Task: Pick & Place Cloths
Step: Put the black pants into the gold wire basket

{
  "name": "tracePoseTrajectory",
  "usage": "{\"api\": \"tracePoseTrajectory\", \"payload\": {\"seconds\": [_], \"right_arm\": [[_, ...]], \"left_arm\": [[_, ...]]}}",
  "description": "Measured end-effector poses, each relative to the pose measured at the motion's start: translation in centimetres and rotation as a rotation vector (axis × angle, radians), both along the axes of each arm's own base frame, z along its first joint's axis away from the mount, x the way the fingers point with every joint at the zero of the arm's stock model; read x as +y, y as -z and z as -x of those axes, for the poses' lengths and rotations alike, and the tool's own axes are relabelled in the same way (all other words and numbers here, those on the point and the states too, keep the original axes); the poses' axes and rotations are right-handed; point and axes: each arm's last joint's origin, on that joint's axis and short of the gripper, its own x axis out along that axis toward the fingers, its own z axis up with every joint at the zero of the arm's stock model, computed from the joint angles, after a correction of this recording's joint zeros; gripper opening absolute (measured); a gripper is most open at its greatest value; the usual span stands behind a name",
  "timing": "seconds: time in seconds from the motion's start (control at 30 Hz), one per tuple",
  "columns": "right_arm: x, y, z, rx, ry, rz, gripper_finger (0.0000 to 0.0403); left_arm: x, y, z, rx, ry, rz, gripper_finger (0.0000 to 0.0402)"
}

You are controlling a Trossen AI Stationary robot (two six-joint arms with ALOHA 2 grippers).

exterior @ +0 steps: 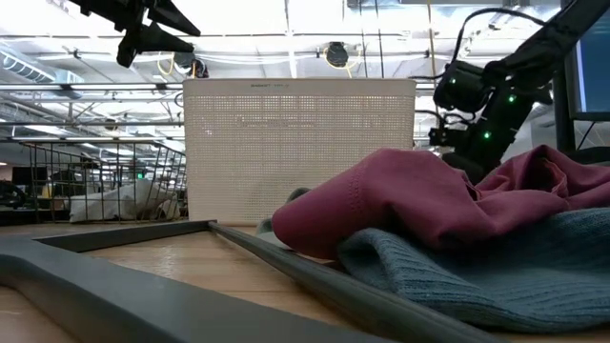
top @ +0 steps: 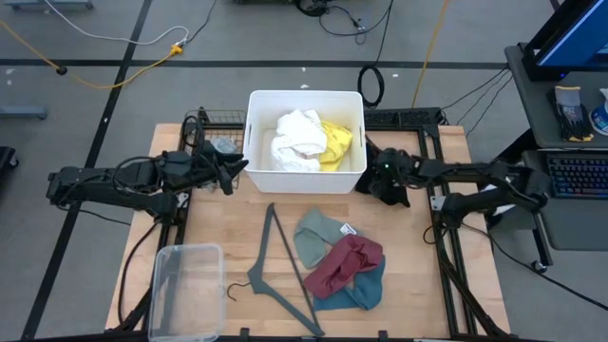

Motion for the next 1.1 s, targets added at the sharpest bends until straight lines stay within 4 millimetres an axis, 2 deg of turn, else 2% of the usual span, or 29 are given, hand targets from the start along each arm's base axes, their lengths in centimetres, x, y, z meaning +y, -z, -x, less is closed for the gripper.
{"api": "tracePoseTrajectory", "payload": {"seconds": [0.17, 0.3, 0.47, 0.53, 0.77, 1.1], "right_arm": [[-0.1, 1.0, -0.2, 0.034, 0.026, -0.037, 0.0206], [-0.2, 1.4, -0.3, 0.034, 0.059, -0.060, 0.0139], [-0.1, 1.0, -0.1, 0.011, 0.078, -0.062, 0.0042], [0.0, 0.5, 0.0, -0.011, 0.077, -0.051, 0.0015], [0.7, -2.4, 1.2, -0.124, 0.075, 0.006, 0.0008], [2.4, -6.9, 4.4, -0.379, 0.132, 0.075, 0.0005]], "left_arm": [[0.0, 0.0, 0.0, 0.000, 0.000, 0.000, 0.0152], [0.0, 0.0, 0.0, 0.000, 0.000, 0.001, 0.0152], [0.0, 0.0, 0.0, -0.004, -0.002, 0.008, 0.0152], [0.0, 0.0, 0.0, -0.010, -0.004, 0.017, 0.0152], [0.0, 0.0, 0.0, -0.024, -0.010, 0.046, 0.0152], [0.0, -0.5, -0.1, -0.081, -0.011, 0.053, 0.0152]]}}
